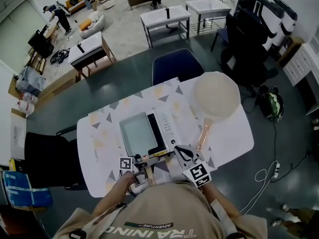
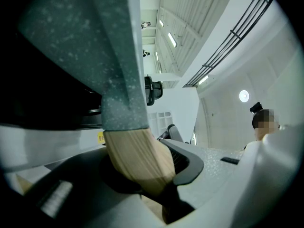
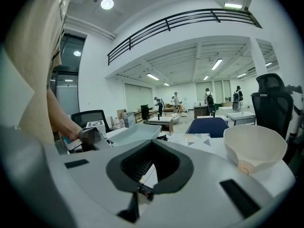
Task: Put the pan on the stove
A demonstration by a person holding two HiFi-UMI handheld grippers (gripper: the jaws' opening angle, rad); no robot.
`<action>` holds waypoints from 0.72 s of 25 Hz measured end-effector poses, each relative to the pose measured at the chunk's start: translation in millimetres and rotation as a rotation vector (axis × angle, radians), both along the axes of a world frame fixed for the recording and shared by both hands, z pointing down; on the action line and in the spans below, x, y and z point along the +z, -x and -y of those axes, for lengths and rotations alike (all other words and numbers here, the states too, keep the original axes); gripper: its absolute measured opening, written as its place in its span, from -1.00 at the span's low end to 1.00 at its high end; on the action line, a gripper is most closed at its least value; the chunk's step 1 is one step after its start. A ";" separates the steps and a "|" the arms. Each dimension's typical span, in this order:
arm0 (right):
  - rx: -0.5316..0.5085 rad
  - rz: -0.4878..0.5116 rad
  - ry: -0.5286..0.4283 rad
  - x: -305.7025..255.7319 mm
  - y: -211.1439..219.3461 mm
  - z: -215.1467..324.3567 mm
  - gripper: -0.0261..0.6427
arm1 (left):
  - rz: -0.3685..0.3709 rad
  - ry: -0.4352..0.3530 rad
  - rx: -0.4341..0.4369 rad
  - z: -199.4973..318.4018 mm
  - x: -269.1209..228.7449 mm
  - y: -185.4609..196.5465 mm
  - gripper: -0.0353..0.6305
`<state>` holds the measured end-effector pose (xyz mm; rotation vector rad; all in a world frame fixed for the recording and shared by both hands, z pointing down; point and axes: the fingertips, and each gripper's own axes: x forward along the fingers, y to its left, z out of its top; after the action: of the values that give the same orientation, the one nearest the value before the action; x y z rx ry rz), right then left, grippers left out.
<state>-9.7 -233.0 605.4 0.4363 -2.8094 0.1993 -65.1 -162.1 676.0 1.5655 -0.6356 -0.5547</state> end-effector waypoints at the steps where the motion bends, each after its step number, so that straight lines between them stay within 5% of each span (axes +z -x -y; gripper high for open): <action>1: 0.002 0.001 -0.003 -0.9 -1.1 0.3 -0.93 | -0.003 0.000 -0.001 0.1 -0.3 -0.1 -0.54; 18: 0.005 0.017 -0.004 -3.9 1.6 -4.4 -0.93 | -0.013 -0.013 -0.007 1.8 -1.5 -0.6 -0.54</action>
<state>-11.2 -228.5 601.5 0.4440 -2.8263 0.1997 -64.5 -163.9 674.5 1.5711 -0.6289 -0.5749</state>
